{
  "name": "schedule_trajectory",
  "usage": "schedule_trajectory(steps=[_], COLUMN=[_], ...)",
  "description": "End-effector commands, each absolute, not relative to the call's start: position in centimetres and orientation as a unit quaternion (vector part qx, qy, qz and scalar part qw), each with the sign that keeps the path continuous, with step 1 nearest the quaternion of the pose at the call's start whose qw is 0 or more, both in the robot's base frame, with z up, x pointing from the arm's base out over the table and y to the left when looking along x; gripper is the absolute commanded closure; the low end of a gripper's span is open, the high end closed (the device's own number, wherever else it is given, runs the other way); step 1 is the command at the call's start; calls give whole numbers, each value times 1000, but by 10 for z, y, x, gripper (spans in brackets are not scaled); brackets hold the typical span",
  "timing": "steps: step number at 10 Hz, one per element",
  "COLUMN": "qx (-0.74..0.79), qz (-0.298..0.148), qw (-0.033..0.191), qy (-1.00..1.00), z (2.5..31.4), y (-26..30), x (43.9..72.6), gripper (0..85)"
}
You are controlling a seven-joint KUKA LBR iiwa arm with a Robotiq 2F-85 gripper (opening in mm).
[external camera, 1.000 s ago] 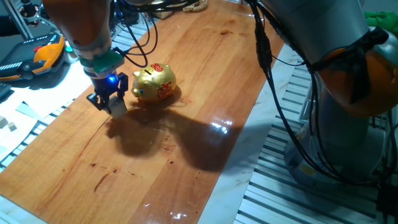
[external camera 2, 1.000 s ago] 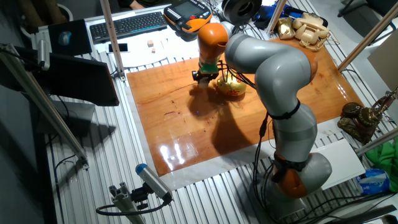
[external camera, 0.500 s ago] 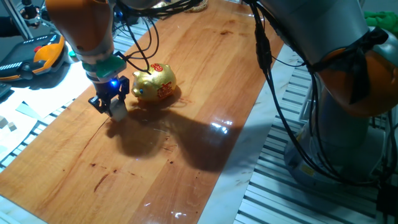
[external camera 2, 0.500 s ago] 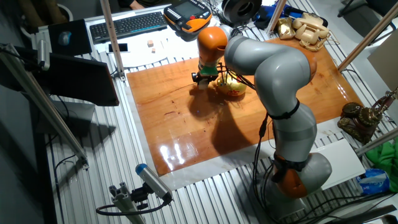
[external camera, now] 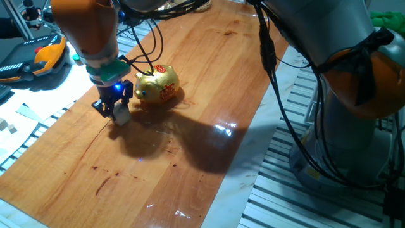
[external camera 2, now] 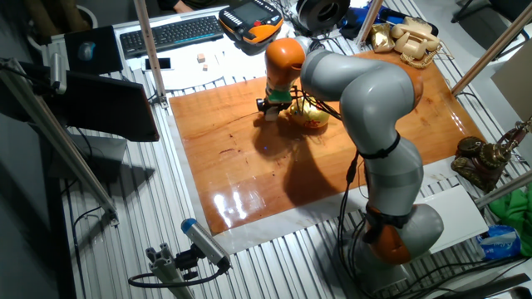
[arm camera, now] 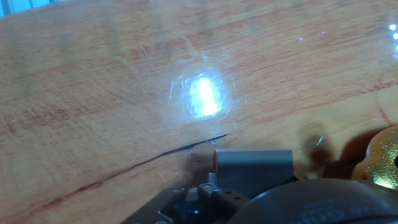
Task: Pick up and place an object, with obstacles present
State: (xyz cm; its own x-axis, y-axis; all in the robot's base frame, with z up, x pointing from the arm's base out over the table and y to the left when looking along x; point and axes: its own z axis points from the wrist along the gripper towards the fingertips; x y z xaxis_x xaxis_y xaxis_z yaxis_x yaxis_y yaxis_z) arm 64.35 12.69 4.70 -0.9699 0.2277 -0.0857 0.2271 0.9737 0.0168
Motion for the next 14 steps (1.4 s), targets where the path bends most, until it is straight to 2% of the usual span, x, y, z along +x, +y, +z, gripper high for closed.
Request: schedule_trajectory(steps=[1,3,4,5,8,11,12,13,14], qx=[116,120,123,124,127,120,116,111,110], qz=[7,2,-7,-16,-17,-20,-17,-19,-19], qw=[46,51,58,61,57,44,35,25,20], qy=[992,991,991,990,990,992,992,993,994], z=[46,48,49,52,58,86,97,111,122], y=[127,128,131,133,137,139,138,136,134], x=[643,644,644,644,645,650,651,652,652], gripper=[680,340,340,170,170,170,340,340,510])
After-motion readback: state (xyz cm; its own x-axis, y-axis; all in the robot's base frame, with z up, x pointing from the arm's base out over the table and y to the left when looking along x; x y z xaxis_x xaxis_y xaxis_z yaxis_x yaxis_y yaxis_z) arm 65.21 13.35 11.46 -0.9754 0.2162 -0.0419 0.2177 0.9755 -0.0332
